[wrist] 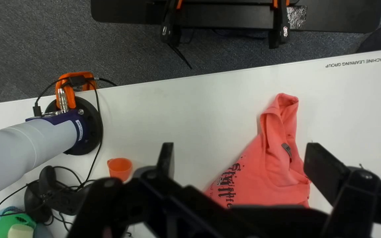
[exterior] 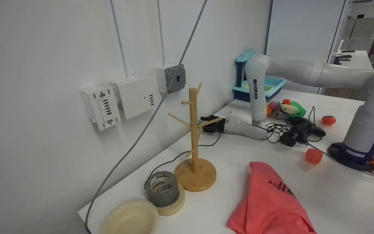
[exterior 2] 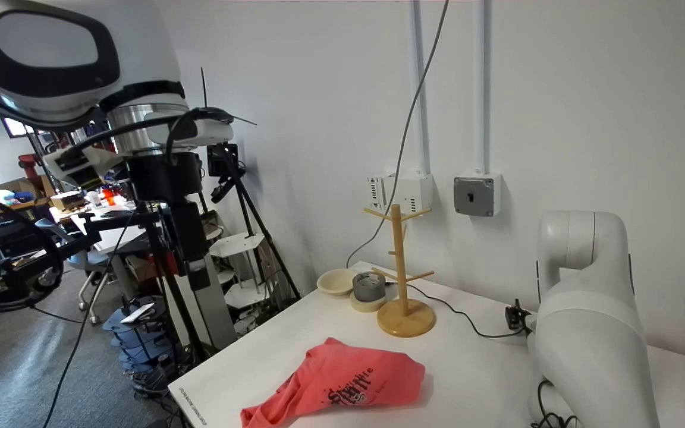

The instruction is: Unfold the shirt

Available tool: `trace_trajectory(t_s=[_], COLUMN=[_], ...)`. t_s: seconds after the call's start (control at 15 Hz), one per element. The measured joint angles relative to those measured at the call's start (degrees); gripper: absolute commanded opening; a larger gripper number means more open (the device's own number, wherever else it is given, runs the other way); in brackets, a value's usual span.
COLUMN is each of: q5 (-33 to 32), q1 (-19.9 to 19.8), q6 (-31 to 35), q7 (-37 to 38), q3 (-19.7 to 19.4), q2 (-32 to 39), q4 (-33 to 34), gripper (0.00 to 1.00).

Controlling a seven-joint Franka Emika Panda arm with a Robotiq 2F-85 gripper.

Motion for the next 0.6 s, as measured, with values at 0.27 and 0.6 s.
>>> trace_trajectory(t_s=[0.27,0.6], q5=[0.0,0.3], q1=[0.1,0.1], q6=[0.2,4.6], q7=[0.0,0.2], q3=[-0.1,-1.2], q2=[0.7,6.4], q4=[0.0,0.5], gripper=[1.00,1.00])
